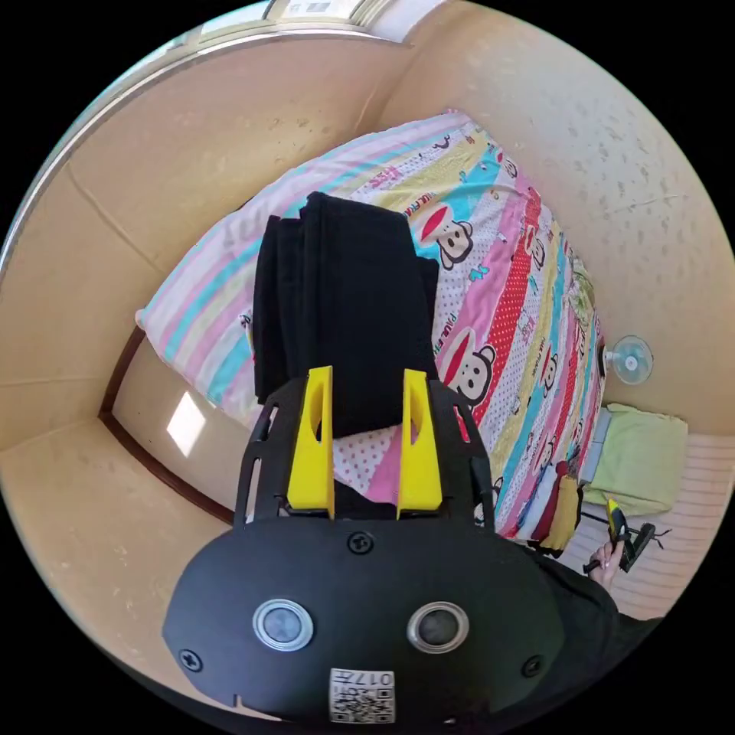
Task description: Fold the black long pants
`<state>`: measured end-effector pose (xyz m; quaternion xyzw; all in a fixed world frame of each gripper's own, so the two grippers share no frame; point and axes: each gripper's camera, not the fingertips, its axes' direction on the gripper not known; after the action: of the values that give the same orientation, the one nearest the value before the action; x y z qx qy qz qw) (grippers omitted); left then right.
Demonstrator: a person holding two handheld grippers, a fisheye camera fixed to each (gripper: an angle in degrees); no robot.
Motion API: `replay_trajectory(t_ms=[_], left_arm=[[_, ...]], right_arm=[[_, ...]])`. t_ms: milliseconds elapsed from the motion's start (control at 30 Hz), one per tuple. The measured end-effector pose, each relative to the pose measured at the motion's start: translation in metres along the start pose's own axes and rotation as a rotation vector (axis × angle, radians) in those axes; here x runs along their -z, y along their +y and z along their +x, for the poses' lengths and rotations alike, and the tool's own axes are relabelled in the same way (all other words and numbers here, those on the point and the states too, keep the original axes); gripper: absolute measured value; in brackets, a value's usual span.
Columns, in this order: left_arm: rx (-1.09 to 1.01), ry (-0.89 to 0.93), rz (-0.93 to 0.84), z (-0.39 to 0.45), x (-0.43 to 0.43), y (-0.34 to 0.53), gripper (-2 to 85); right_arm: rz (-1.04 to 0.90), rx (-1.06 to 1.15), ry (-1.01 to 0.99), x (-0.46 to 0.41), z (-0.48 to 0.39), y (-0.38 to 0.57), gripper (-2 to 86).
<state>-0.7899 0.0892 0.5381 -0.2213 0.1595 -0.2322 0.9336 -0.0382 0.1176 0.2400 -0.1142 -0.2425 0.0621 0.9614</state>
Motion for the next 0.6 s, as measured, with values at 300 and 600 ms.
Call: replay_trajectory(t_ms=[300,600], left_arm=[[-0.172,0.416,-0.135,0.013,-0.047,-0.071,5.3],[-0.950,0.684,-0.478,0.222,-0.074,0.019,6.7]], right_arm=[[-0.091,0.008,0.185,-0.011,-0.125,-0.061,0.5],[-0.100,-0.099,0.204,-0.031,-0.199,-0.099,0.7]])
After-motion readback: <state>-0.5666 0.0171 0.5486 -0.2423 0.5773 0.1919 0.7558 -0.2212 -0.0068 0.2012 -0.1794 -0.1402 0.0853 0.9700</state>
